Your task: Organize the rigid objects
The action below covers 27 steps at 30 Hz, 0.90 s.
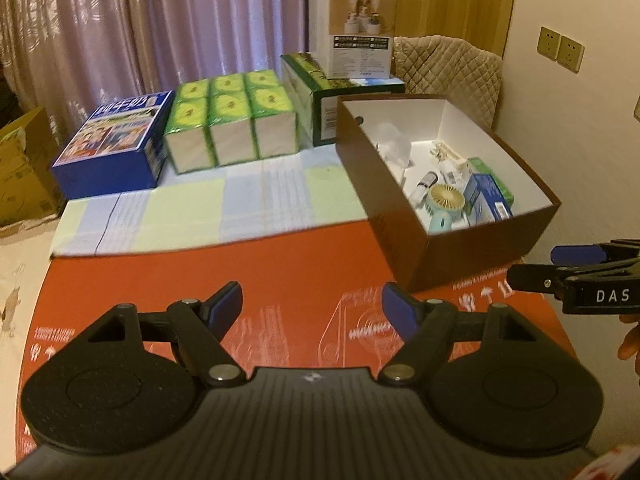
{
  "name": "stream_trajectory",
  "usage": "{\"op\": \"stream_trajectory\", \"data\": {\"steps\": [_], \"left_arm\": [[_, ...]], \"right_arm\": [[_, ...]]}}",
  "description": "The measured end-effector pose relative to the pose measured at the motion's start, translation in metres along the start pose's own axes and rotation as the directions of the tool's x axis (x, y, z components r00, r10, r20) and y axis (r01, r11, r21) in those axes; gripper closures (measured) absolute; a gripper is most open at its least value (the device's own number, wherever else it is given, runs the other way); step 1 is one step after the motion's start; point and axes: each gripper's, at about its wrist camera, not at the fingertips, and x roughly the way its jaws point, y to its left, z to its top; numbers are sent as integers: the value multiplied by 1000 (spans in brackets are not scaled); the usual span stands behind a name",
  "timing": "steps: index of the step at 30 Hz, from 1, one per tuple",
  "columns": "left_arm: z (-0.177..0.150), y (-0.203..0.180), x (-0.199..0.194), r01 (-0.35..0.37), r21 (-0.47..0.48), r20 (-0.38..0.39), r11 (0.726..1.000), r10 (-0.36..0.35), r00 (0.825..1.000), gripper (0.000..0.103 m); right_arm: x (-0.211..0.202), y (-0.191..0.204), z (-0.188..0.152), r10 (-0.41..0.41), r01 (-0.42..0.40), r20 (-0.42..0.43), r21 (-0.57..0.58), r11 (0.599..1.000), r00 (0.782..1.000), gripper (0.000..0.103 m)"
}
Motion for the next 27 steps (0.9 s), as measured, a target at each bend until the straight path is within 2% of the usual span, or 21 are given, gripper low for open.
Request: {"op": "stream_trajectory", "data": {"steps": [15,27], "left_arm": [[-77,25,-63,8,-40,-31,999,-9,999,32],[-115,32,-100,2,-54,-26,999,-3,1000,32]], "right_arm": [[-38,76,-70,52,-54,-40,-54,997,998,18],[-56,107,-105,64,-68,-54,-72,995,996,18]]}}
